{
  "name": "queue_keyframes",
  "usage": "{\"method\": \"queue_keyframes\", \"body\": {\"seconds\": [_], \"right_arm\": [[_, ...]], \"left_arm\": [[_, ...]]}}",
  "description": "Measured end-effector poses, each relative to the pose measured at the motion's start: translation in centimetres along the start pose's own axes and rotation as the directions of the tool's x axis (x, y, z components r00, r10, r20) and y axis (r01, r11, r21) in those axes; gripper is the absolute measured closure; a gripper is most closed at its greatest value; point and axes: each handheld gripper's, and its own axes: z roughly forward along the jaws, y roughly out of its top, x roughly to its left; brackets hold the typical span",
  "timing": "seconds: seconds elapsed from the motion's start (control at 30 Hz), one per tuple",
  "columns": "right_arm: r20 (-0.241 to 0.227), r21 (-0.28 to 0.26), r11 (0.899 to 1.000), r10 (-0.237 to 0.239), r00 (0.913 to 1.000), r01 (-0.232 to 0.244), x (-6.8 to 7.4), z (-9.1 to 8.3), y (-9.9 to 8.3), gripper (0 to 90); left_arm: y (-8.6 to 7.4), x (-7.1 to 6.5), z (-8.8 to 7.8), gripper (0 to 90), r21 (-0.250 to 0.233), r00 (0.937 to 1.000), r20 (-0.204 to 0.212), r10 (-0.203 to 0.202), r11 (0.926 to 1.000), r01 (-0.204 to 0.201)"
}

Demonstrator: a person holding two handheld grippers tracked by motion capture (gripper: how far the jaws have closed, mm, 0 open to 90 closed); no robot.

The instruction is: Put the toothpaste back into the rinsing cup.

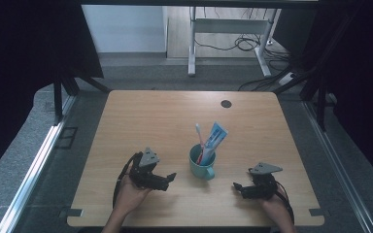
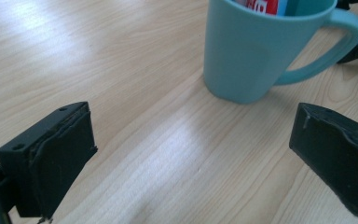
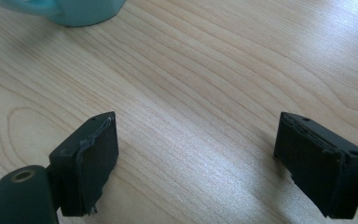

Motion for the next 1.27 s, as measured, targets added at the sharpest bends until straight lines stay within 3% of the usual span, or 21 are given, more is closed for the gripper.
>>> {"method": "queue_keyframes", "body": {"seconds": [0.37, 0.5, 0.63, 0.9, 1.0, 1.07, 1.27], "right_arm": [[-0.001, 0.001, 1.000, 0.000, 1.0000, 0.000, 0.0, 0.0, 0.0, 13.5], [0.001, 0.001, 1.000, 0.000, 1.0000, 0.000, 0.0, 0.0, 0.0, 13.5], [0.001, 0.001, 1.000, 0.000, 1.0000, 0.000, 0.0, 0.0, 0.0, 13.5], [0.002, 0.000, 1.000, 0.000, 1.0000, 0.000, 0.0, 0.0, 0.0, 13.5], [0.001, 0.001, 1.000, 0.000, 1.0000, 0.000, 0.0, 0.0, 0.0, 13.5], [0.002, 0.000, 1.000, 0.000, 1.0000, 0.000, 0.0, 0.0, 0.0, 13.5], [0.001, 0.001, 1.000, -0.001, 1.0000, 0.001, 0.0, 0.0, 0.0, 13.5]], "left_arm": [[-2.2, -0.3, 0.6, 0.0, 0.030, 0.9998, -0.019, 0.003, 0.9995, -0.003], [-2.9, -0.5, 1.0, 0.0, 0.064, 0.9985, -0.049, 0.023, 0.9977, -0.020], [-3.4, -0.5, 1.2, 0.0, 0.080, 0.9984, -0.051, 0.026, 0.9965, -0.022], [-4.6, -0.2, 2.3, 0.3, 0.151, 0.9983, -0.053, 0.024, 0.9884, -0.016], [-5.2, 0.0, 3.1, 0.3, 0.191, 0.9990, -0.044, 0.003, 0.9816, 0.005], [-5.4, 0.2, 3.2, 0.0, 0.183, 0.9993, -0.035, -0.013, 0.9829, 0.019], [-5.4, 0.3, 3.2, 0.0, 0.183, 0.9991, -0.040, -0.012, 0.9829, 0.019]]}}
